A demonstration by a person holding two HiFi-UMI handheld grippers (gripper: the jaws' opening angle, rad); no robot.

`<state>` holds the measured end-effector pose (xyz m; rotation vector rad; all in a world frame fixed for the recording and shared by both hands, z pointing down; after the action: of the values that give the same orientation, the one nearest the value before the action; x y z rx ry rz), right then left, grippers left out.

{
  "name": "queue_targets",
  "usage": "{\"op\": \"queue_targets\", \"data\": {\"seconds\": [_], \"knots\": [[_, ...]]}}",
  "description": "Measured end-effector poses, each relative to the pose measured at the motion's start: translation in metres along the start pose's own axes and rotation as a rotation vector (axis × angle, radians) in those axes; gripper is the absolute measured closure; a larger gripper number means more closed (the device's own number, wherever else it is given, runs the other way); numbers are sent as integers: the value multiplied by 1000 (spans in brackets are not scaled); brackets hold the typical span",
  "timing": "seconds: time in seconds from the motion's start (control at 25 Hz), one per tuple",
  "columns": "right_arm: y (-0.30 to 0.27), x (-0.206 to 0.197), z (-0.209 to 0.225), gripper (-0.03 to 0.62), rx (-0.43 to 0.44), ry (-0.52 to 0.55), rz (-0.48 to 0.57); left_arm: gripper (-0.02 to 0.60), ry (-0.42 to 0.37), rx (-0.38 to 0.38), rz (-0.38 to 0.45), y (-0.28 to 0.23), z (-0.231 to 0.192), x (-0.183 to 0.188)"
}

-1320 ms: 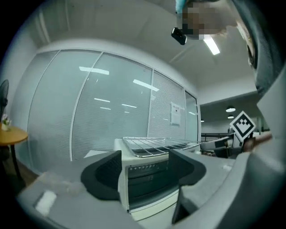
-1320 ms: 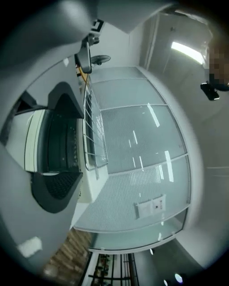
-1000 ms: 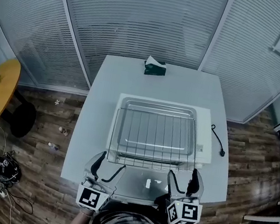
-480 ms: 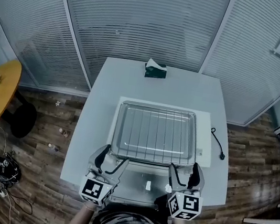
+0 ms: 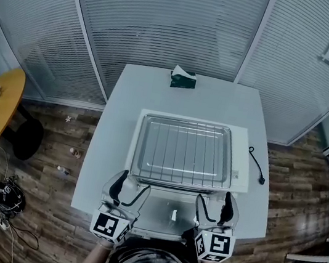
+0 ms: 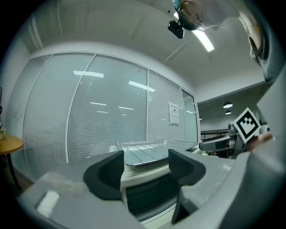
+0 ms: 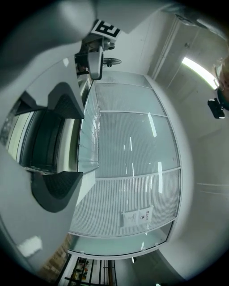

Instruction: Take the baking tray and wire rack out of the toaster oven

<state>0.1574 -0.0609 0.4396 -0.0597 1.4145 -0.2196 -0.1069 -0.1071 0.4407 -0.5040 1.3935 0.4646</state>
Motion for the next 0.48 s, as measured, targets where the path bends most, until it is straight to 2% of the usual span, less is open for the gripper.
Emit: {"op": "queue_targets", "data": {"seconds": [0.08, 0.16, 0.2, 0.32, 0.48], "knots": [[5, -5, -9, 263, 28, 15, -9, 270, 8, -4, -1, 9, 7, 0], [9, -11, -18, 297, 57, 23, -25, 319, 14, -24, -8, 16, 16, -2], [10, -14, -22, 309, 72, 26, -33, 341, 18, -40, -13, 19, 22, -4], [16, -26, -39, 400, 123, 38, -57, 391, 25, -110, -22, 26, 39, -13], [26, -40, -63, 495, 182, 21, -73, 497, 37, -195, -29, 35, 63, -17]]}}
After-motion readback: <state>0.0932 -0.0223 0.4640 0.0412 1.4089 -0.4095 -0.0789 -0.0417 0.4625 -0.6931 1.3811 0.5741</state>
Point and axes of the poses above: the fingertips, and each gripper's own axes: y backward along the fingers, z to its right, x out of its top, the point moved 6 cm from there along y, backward along the fingers, and after that the axes turned 8 degrees about -y, right-handed, at the moved point
